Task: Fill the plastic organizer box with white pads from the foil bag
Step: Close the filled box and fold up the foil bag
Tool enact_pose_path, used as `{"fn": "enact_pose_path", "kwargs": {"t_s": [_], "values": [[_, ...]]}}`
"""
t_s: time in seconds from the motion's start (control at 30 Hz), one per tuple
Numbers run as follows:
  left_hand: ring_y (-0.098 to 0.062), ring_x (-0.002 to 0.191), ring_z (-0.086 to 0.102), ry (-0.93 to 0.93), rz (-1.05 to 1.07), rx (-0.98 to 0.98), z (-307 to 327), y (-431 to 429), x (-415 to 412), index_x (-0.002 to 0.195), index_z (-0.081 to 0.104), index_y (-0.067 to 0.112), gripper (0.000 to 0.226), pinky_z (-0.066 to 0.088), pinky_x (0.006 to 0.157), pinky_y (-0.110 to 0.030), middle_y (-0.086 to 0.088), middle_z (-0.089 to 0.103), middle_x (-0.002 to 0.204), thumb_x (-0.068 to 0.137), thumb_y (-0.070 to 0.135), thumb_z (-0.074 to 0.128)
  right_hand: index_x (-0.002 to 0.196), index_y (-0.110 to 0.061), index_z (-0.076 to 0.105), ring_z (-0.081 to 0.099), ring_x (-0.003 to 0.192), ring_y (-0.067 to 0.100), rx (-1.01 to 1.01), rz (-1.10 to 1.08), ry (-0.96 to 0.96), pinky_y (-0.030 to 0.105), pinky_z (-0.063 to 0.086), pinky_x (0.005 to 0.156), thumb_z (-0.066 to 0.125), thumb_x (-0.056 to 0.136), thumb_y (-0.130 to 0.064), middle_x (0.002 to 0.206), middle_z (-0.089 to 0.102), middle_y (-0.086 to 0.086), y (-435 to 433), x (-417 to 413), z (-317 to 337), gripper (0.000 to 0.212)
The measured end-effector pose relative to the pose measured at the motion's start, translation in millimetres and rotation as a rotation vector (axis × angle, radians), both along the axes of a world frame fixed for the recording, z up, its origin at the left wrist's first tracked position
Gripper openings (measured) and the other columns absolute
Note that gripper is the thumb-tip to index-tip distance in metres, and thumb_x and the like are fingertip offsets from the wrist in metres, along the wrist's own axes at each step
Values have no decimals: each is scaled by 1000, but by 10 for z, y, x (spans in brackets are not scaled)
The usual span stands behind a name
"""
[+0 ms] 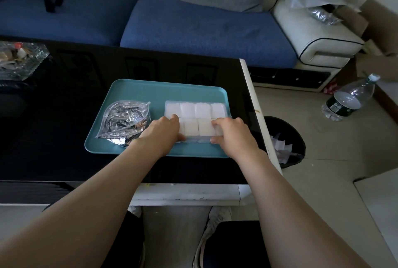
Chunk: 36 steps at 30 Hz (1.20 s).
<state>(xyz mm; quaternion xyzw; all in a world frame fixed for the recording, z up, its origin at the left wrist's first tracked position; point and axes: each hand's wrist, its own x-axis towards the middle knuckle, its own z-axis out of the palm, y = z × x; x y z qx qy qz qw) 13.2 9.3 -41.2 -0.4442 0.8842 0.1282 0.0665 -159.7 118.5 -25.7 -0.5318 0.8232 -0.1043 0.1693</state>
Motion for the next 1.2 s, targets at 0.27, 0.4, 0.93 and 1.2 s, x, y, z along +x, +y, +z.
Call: {"fn": "enact_pose_path", "kwargs": {"t_s": [0.27, 0.4, 0.93, 1.2], "values": [[-38, 98, 65, 40, 153, -162, 82, -63, -34, 110, 51, 13, 54, 41, 69, -39, -10, 59, 97, 98, 66, 56, 144, -20, 57, 63, 110, 32, -54, -50, 45, 36, 51, 86, 71, 99, -29, 136, 52, 12, -158, -5, -130, 48], [-37, 89, 55, 194, 284, -207, 98, -240, -1, 107, 51, 11, 20, 40, 70, -41, -15, 60, 104, 104, 30, 51, 143, -18, 58, 62, 95, 30, -55, -73, 32, 33, 49, 81, 72, 99, -33, 132, 49, 13, -284, -27, -161, 49], [-37, 100, 63, 92, 499, -127, 129, -584, 83, 109, 64, 8, 18, 46, 74, -39, -15, 65, 108, 91, 7, 62, 135, -22, 55, 41, 125, 41, 30, -94, 242, 53, 36, 104, 55, 103, -42, 138, 45, 16, -853, 147, -243, 37], [-34, 78, 51, 743, 498, -439, 358, -444, 15, 95, 44, 10, 9, 30, 61, -38, -5, 58, 91, 99, 18, 45, 128, -21, 69, 64, 110, 17, -516, -224, -304, 26, 50, 88, 57, 105, -25, 117, 67, -3, -853, 300, -33, 25]]}}
